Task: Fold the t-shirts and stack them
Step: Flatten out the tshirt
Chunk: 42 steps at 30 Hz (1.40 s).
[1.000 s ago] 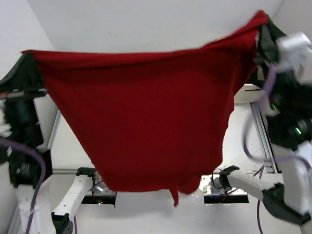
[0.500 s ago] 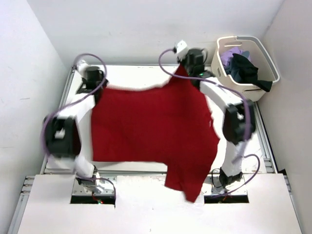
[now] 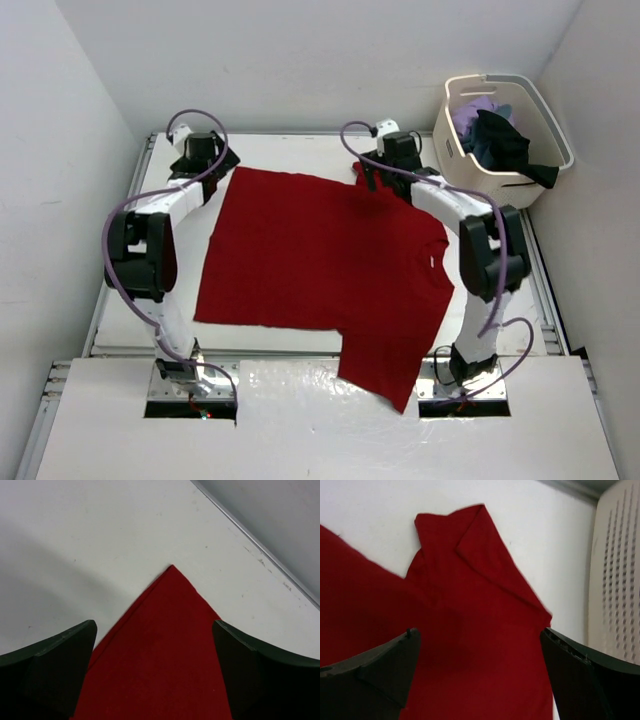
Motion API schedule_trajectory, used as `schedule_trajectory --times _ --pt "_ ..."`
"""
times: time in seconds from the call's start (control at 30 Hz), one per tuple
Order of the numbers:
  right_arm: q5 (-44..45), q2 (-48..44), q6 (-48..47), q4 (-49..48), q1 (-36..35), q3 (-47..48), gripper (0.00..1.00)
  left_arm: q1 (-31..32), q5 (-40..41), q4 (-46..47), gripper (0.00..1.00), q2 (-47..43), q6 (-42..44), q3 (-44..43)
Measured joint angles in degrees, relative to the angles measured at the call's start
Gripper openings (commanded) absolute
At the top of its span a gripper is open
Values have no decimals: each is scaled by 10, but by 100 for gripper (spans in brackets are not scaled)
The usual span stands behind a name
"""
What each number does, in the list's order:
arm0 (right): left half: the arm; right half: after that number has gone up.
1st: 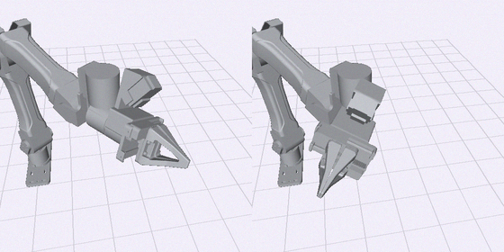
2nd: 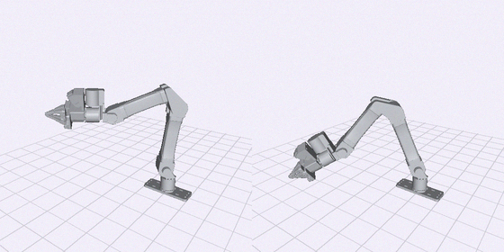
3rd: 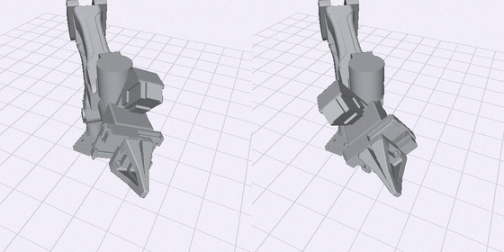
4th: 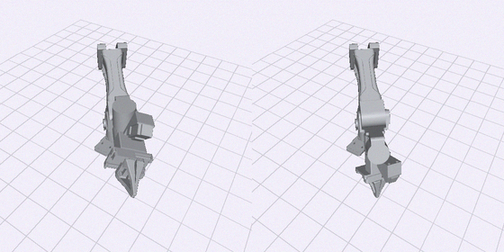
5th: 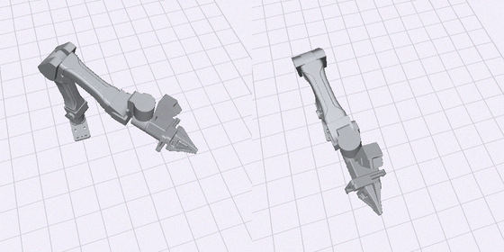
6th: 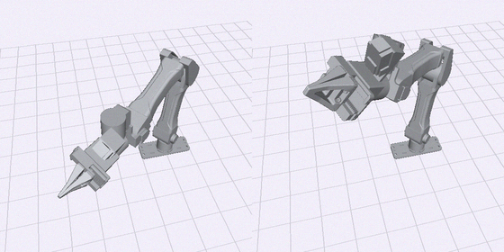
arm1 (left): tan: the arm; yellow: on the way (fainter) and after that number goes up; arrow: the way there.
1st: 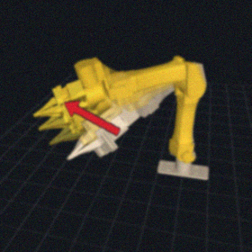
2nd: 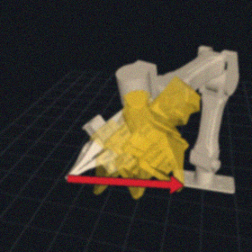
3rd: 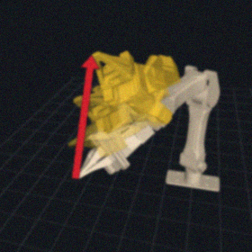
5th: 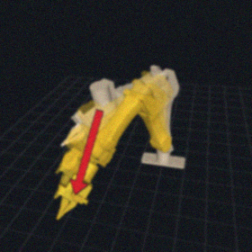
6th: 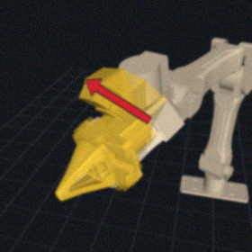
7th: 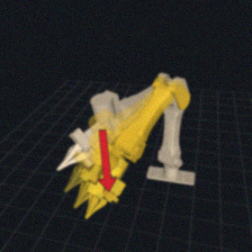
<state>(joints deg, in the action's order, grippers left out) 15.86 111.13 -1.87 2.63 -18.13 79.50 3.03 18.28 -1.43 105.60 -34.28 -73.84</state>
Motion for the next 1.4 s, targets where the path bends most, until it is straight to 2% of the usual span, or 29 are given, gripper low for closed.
schedule_trajectory --times 0.17,0.4,0.63,0.93,1.27,1.4 --pt "-7 -44 84 23 0 -57 99 23 -33 13 100 22 11 3" --pt "-13 12 150 85 13 -61 99 53 -87 3 100 149 35 -92" --pt "-45 70 173 95 51 -36 99 52 -81 -34 100 233 45 -186" --pt "-100 169 173 101 67 102 99 18 -80 -45 100 279 35 -257" --pt "-135 335 163 121 73 369 99 -19 -84 -76 100 354 14 -386" --pt "-177 348 147 117 83 391 99 -24 -85 -88 100 356 12 -395"
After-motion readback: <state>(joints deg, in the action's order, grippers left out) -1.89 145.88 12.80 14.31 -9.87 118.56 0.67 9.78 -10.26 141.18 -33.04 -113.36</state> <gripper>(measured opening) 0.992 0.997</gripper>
